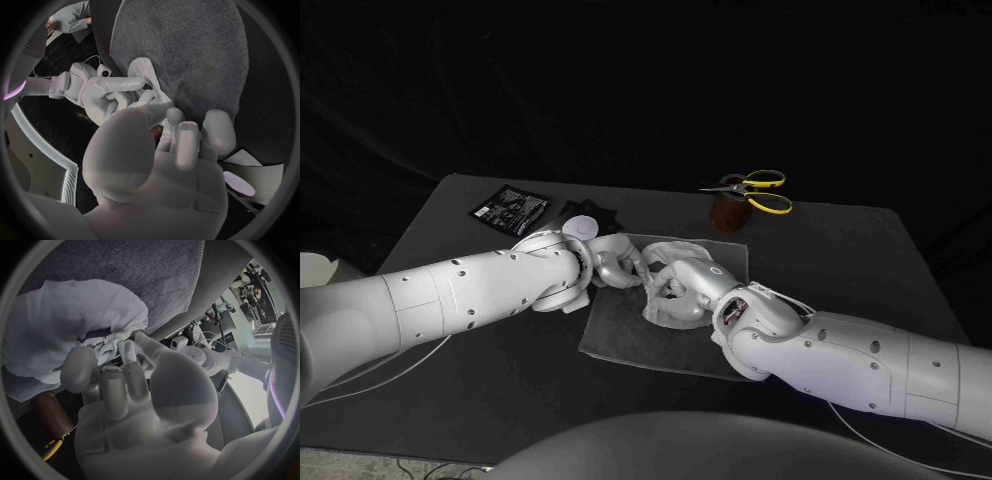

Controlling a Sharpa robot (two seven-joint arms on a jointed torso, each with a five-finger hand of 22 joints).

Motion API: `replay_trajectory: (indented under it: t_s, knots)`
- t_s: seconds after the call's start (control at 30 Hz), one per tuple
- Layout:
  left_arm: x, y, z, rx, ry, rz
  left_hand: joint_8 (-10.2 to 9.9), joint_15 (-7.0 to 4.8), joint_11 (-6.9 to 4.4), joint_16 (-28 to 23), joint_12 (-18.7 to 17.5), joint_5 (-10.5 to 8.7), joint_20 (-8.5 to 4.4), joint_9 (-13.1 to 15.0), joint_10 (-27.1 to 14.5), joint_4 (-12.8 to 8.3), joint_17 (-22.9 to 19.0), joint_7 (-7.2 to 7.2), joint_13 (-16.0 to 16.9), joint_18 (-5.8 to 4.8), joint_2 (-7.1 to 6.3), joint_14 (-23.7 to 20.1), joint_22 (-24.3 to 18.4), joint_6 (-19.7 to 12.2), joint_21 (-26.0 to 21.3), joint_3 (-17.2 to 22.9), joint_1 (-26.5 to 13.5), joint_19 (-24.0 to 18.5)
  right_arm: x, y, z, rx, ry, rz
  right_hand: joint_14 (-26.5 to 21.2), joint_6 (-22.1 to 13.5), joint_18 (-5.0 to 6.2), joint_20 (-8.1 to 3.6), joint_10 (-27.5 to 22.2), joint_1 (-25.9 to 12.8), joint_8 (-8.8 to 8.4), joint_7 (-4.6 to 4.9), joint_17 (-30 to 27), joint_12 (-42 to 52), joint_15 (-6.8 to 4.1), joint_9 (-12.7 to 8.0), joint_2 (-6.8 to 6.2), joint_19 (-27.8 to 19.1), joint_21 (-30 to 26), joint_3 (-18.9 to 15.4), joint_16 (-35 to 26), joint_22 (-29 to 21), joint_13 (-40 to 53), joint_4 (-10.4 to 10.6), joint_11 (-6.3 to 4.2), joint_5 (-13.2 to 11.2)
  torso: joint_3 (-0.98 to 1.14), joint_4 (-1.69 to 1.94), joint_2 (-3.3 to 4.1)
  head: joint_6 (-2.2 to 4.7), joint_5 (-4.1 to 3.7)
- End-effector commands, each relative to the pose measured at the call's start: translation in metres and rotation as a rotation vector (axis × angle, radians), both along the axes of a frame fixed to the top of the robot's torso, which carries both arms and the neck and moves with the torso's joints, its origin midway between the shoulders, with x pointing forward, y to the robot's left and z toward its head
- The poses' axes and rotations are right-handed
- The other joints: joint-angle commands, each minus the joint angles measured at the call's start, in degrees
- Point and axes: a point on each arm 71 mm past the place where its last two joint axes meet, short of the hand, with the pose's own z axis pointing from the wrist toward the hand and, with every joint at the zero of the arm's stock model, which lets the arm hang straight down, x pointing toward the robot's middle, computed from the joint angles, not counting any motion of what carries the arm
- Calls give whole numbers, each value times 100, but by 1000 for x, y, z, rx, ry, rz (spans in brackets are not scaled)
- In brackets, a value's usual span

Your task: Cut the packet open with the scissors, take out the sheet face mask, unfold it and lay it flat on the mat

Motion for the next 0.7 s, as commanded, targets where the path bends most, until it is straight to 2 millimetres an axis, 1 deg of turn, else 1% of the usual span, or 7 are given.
replay_trajectory:
  t_s: [0.03,0.17,0.27,0.53,0.7]
  knots:
    - [-3,-1,-4,15,28,-13,-36,36,-8,12,12,24,44,2,39,-6,340,36,7,34,11,198,9,3,-8,-32,66,-8,-2,-1,-3,-42,15,-10,521,42,44,26,84,51,24,-3,1115,-25,12,9,-46,5,12,-38,10,802,754,-1,-13,5,3,-3,1,0,9]
    - [-3,-1,-4,15,28,-13,-36,36,-8,12,12,24,44,2,39,-6,340,36,7,34,11,198,9,3,-8,-32,66,-8,-2,-1,-4,-61,8,-24,520,72,46,22,80,64,34,-15,1109,-31,3,11,-77,3,7,-56,7,801,751,-2,-23,-7,8,6,0,0,-7]
    - [-3,-1,-4,15,28,-13,-36,36,-8,12,12,24,44,2,39,-6,340,36,7,34,11,198,9,3,-8,-32,66,-8,-1,-2,-5,-68,2,-29,518,89,49,14,75,130,33,-27,1103,-41,-9,9,-105,2,0,-54,3,799,747,-30,-36,-10,5,3,4,0,-2]
    - [-3,-1,-4,16,29,-13,-36,36,-8,12,12,24,44,2,39,-6,340,36,7,34,11,198,9,3,-8,-32,66,-8,-2,-1,-4,-68,-8,-24,511,34,52,12,46,234,-18,4,1076,-86,0,-17,-240,-14,-41,-94,-11,789,721,-106,-15,-37,2,3,-1,0,4]
    - [-3,0,-4,16,29,-11,-36,36,-8,12,12,24,44,2,39,-6,340,36,7,34,11,198,9,3,-8,-32,66,-8,-2,-2,-5,-72,-8,-24,510,32,50,15,42,225,-23,11,1072,-93,5,-20,-267,-12,-33,-117,-13,790,718,-104,-9,-40,1,5,-1,0,-1]
